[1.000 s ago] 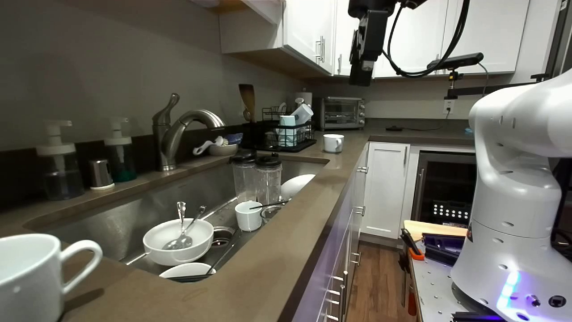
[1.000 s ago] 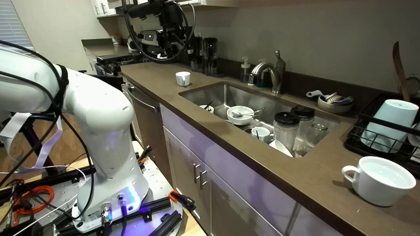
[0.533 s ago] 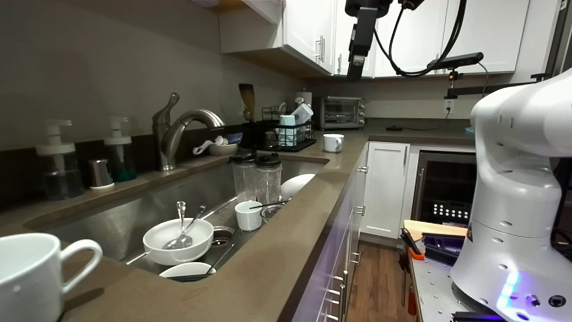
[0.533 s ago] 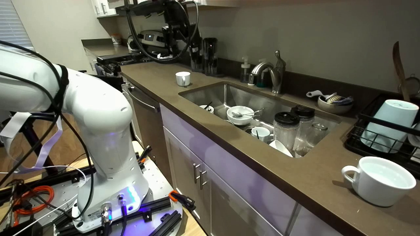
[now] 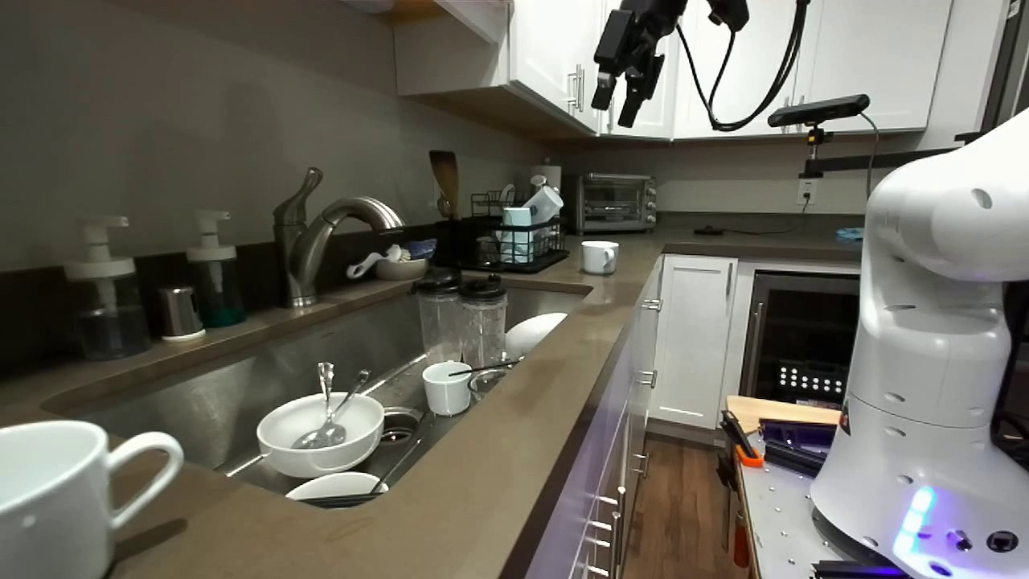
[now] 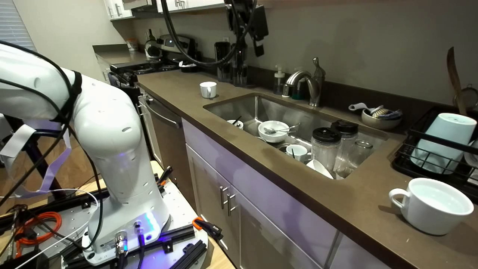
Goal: Pour the water in the white cup on the right into the sink then place it on the left
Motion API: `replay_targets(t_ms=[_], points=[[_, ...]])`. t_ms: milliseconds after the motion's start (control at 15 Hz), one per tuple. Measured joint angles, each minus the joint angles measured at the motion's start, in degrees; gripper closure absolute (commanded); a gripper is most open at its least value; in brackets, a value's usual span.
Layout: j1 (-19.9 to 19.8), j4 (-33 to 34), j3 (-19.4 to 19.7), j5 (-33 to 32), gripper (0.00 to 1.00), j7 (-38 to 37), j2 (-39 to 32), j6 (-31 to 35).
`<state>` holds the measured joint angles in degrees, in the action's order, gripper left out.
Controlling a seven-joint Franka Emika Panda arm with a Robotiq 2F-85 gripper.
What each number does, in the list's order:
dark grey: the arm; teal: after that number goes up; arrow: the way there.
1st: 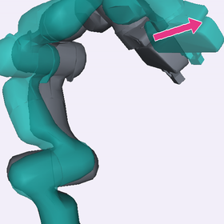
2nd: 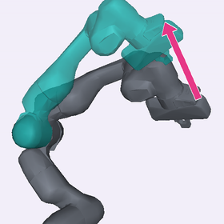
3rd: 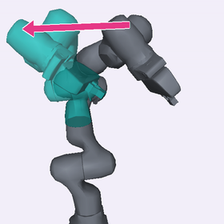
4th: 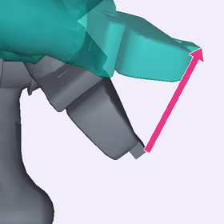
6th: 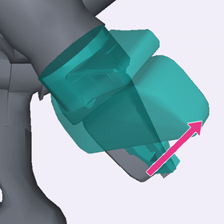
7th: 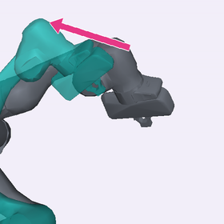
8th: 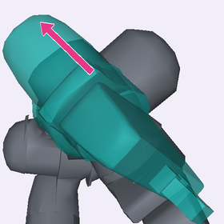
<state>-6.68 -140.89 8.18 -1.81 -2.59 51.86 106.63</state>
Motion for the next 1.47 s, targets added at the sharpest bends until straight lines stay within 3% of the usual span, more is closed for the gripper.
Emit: replay_targets(t_ms=[333, 533, 1000, 1267, 1467], points=[[-7.6, 0.3, 3.4, -1.0, 0.00, -4.6, -5.9, 10.6], [-12.4, 1.3, 4.5, -1.4, 0.00, -7.8, -10.6, 13.5], [-21.3, 7.3, 6.7, -2.9, 0.00, -16.9, -18.4, 10.0], [-22.6, 11.8, 8.9, -2.8, 0.00, -20.5, -22.8, 4.8], [-22.2, 14.5, 10.5, -2.7, 0.00, -20.2, -26.5, 4.4]])
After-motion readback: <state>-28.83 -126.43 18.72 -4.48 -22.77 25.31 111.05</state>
